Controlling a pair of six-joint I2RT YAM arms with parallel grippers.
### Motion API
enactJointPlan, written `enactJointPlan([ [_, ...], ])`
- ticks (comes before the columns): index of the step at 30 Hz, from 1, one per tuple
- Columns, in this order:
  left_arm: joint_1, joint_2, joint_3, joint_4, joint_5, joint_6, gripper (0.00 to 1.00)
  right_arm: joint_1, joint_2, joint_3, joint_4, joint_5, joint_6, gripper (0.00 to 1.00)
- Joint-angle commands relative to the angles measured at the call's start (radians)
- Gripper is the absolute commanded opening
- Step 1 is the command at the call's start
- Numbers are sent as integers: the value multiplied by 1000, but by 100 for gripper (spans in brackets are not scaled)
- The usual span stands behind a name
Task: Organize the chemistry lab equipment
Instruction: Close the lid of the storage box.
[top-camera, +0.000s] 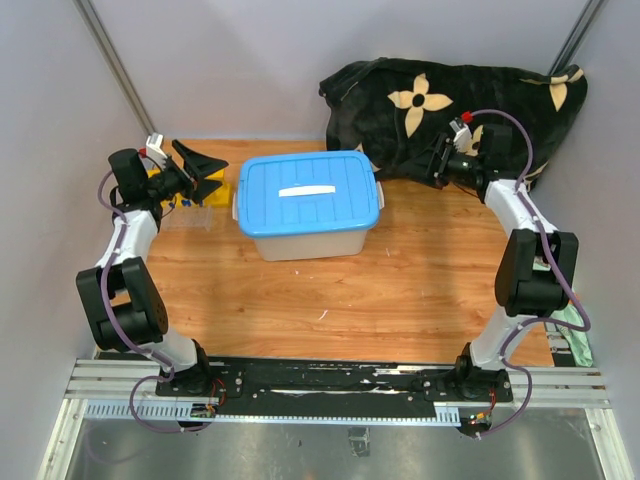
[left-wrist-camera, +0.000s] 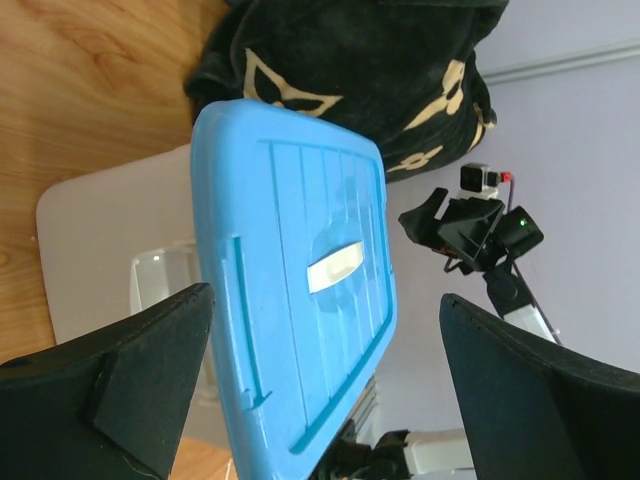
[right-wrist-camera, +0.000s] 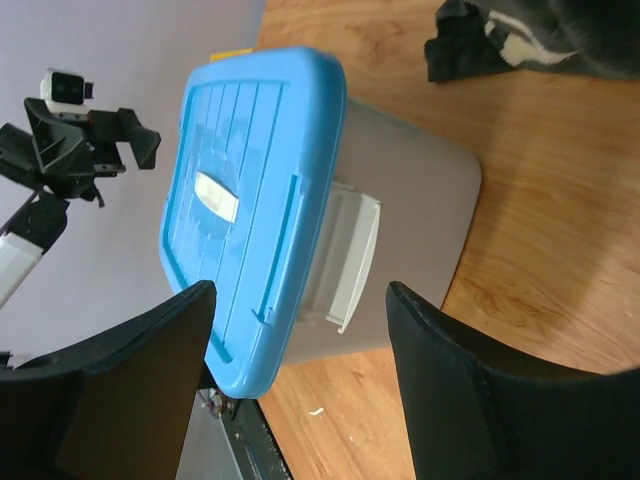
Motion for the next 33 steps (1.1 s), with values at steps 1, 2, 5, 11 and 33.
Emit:
enactJointPlan([
  [1, 2, 14, -48, 63, 69, 24, 99, 29, -5, -38, 129, -114, 61, 71],
  [2, 1, 17, -58, 62, 72, 36, 99, 32, -5, -49, 137, -111, 61, 71],
  [5, 2, 26, -80, 66, 80, 52, 99, 36, 8, -85, 186, -116, 93, 71],
  [11, 0, 55, -109, 69, 98, 61, 99, 65, 58, -114, 216, -130, 102, 71],
  [33, -68, 136, -116, -8, 68, 142, 99, 120, 118, -151, 219, -127, 94, 72],
])
